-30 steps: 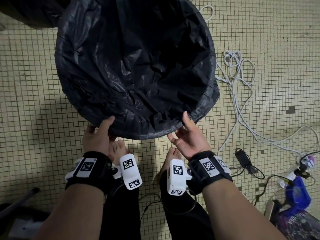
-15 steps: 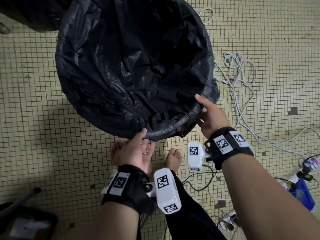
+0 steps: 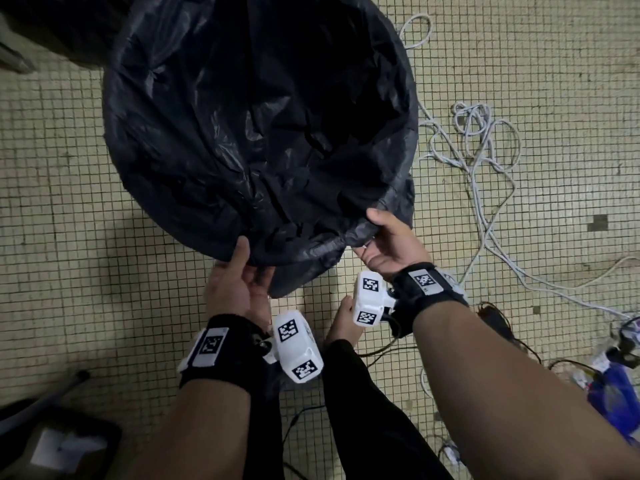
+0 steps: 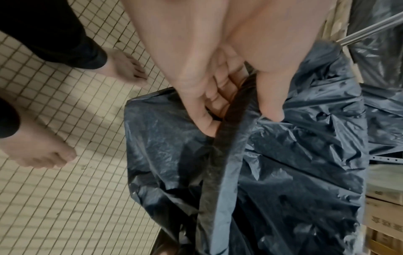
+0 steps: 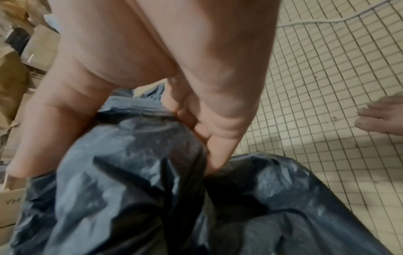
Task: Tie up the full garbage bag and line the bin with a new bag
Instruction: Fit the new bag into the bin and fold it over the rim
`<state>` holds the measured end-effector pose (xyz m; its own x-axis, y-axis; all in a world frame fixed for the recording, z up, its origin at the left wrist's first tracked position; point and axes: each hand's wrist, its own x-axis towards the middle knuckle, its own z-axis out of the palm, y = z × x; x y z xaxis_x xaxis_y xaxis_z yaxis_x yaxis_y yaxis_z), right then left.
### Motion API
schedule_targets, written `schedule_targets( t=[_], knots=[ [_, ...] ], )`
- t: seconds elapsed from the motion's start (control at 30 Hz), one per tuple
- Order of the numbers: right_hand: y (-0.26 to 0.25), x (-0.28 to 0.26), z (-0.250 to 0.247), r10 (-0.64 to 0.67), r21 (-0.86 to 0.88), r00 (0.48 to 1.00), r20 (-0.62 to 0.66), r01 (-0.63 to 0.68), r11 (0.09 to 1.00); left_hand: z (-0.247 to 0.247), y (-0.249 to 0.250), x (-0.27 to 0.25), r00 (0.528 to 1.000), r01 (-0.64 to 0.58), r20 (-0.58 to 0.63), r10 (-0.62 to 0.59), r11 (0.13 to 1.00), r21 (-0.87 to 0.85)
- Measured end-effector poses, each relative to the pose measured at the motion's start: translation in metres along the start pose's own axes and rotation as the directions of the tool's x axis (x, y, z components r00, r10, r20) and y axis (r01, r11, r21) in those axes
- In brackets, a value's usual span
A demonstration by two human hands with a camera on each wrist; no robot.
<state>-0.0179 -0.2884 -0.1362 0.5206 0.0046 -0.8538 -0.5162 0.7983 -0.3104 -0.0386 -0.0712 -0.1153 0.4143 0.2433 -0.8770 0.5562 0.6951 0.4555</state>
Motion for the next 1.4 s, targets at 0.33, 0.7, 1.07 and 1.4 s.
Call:
schedule_targets(
  t=[0.33, 0.7, 1.07, 1.4],
  knots=[
    [0.063, 0.002, 0.016, -0.075, 0.121, 0.997, 0.002, 0.074, 0.99, -0.017, 0.042, 0.03, 0.993, -0.116, 0.014, 0.115, 0.993, 0.032],
    [0.025, -0.027, 0.019, -0.192, -0.357, 0.906, -0.378, 0.049, 0.933, 0.005, 0.0, -0.004, 0.985, 0.17, -0.039, -0.168, 0.983, 0.065],
    [-0.043, 0.002, 0.035, -0.35, -0.442, 0.923, -0.161, 0.249, 0.862, 0.02, -0.01, -0.006, 0.992, 0.127, 0.023, -0.125, 0.989, -0.078],
    [0.006, -0.003, 0.012, -0.148, -0.242, 0.986, 0.081, 0.164, 0.956, -0.01, 0.016, 0.027, 0.996, -0.02, 0.09, 0.022, 1.0, -0.019]
  ],
)
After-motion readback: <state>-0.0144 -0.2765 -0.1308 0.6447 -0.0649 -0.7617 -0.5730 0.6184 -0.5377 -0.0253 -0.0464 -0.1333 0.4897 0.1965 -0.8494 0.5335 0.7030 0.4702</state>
